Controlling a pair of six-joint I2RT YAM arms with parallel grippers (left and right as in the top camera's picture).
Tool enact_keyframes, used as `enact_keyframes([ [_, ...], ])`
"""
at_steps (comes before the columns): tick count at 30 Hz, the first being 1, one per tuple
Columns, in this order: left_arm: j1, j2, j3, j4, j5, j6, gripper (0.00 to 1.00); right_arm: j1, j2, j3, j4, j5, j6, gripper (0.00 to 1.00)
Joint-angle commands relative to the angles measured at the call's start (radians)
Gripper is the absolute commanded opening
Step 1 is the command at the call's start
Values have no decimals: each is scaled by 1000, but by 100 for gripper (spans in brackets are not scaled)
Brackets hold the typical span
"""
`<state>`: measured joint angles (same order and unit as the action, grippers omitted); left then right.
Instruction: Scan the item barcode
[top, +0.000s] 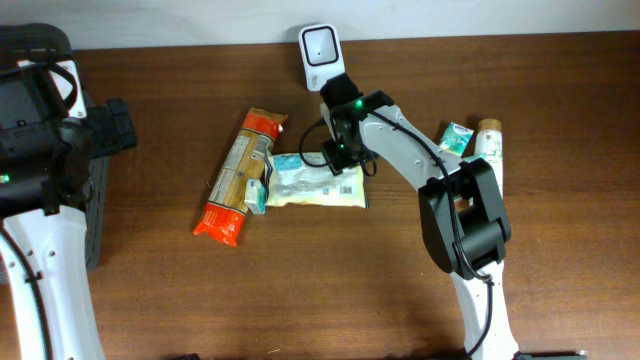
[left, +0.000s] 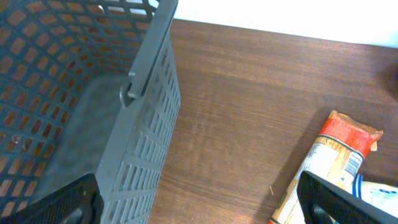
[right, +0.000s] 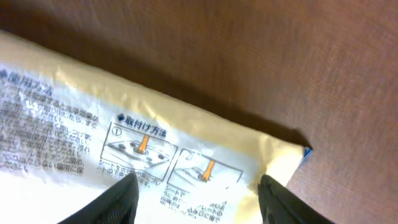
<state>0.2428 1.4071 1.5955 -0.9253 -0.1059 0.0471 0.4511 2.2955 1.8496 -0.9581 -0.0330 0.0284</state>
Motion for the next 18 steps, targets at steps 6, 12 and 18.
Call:
enact_keyframes([
  [6,3,-4,8,3,-7,-9,99,-26,2,-6,-393,-262,-124,60],
  [12,2,-4,8,3,-7,-9,99,-47,2,227,-517,-391,-286,62],
  [18,2,-4,8,3,-7,-9,99,-69,2,204,-97,-266,-286,76],
])
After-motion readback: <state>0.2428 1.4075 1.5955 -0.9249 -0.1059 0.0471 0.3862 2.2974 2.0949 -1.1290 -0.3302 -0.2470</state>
